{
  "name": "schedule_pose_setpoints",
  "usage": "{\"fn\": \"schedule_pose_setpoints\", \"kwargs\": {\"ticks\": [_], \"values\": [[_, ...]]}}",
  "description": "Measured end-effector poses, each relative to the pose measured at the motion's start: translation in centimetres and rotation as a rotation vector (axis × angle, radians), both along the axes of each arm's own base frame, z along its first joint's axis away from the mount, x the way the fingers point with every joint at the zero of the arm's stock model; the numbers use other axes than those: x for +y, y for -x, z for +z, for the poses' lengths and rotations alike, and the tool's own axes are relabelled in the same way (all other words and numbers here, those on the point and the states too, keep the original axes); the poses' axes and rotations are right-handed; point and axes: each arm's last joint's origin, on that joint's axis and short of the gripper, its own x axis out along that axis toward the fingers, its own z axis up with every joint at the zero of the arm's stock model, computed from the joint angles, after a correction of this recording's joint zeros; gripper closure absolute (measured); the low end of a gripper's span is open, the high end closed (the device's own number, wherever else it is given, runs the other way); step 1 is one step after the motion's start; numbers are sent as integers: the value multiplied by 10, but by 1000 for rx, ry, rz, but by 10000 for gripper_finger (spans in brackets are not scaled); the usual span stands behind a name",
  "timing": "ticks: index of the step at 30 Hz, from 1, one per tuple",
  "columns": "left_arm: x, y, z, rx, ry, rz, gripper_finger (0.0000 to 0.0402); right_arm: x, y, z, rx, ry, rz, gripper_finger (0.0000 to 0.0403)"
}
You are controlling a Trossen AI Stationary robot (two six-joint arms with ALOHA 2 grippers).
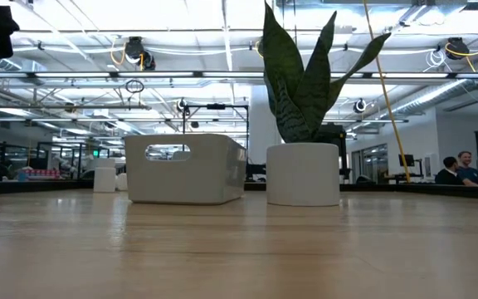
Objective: Pick and place pill bottles into a basket
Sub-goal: Put the white pill bottle into the gray bin
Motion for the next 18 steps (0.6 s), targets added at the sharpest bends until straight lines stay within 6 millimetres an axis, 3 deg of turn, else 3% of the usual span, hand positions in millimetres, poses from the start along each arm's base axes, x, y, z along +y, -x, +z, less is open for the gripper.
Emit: {"fn": "schedule_pose_setpoints", "kwargs": {"ticks": [4,8,14,18], "values": [[1,0,0,-2,8,34,144,-29,69,9,-184,-33,-5,324],[2,1,-2,17,-6,30,144,-50,127,-2,-305,-32,-66,334],[3,4,-7,98,13,36,144,-80,193,-44,-485,-23,-324,332],[4,6,-10,139,11,25,144,-87,215,-81,-539,22,-276,332]]}}
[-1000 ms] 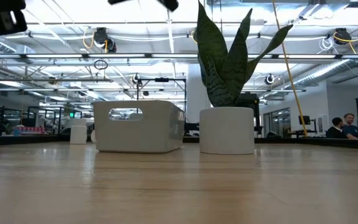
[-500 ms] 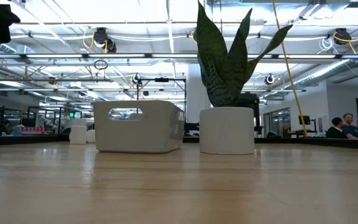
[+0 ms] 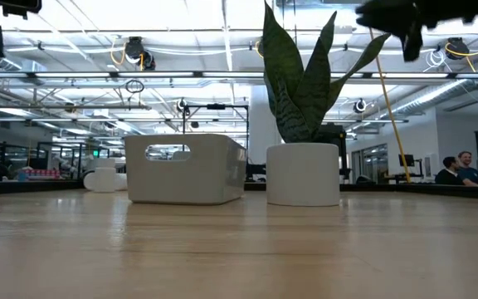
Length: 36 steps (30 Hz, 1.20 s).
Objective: Pick and place pill bottles into a basket
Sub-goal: Put the white pill bottle into the gray bin
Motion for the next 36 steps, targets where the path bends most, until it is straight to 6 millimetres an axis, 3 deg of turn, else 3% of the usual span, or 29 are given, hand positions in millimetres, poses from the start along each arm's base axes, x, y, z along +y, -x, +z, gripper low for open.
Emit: {"fn": "schedule_pose_setpoints", "kwargs": {"ticks": [5,9,12,18,27,36], "values": [[-1,1,-7,97,-23,-34,144,-3,13,-44,-2,101,64,333],[-11,-7,7,135,-38,-69,144,-6,22,-75,-26,88,27,332],[-18,-14,20,192,-94,-71,144,-7,24,-70,-105,68,27,332],[-32,-25,30,317,-196,-72,144,-7,24,-73,-56,133,24,332],[-62,-30,3,466,-142,-64,144,-7,23,-74,-29,179,18,332],[-74,-33,-20,573,-135,32,144,-7,23,-76,-17,179,19,332]]}}
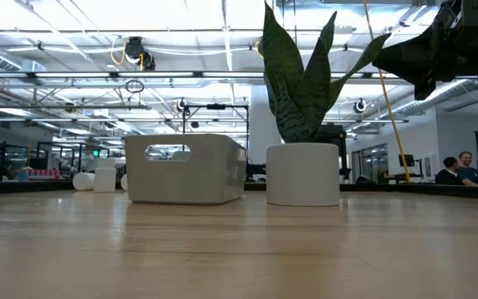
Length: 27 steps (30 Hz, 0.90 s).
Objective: Pick and place pill bottles into a basket
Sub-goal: Put the white pill bottle into the gray bin
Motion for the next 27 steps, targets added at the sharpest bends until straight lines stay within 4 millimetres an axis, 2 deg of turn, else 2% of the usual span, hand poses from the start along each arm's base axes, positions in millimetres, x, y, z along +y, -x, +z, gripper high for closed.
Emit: {"fn": "schedule_pose_setpoints", "kwargs": {"ticks": [11,22,27], "values": [[-1,1,-7,54,27,71,106,0,0,0,0,-1,0,332],[-2,5,-12,71,14,75,109,0,0,0,-3,-12,2,332],[-4,3,-21,104,1,66,129,0,0,0,-1,-4,1,332]]}}
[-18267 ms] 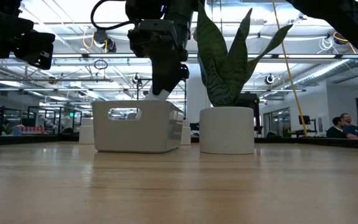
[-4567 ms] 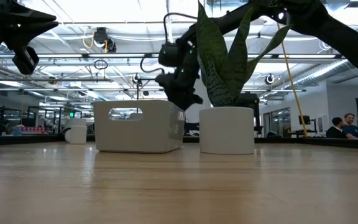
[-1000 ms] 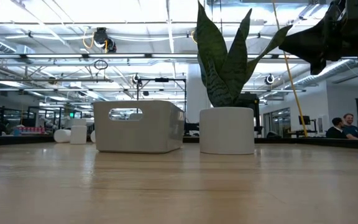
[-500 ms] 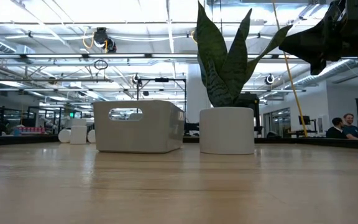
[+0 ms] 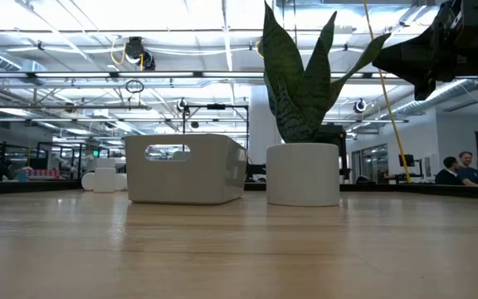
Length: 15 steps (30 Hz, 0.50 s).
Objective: Pick and place pill bottles into a basket
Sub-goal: Put the white pill bottle into the gray bin
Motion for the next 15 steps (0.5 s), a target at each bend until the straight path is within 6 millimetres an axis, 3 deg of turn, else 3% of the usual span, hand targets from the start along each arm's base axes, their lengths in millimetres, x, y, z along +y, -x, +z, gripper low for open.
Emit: {"fn": "schedule_pose_setpoints", "kwargs": {"ticks": [15], "values": [[-2,-2,-4,-9,-8,4,215,0,0,-2,24,10,-1,332]]}}
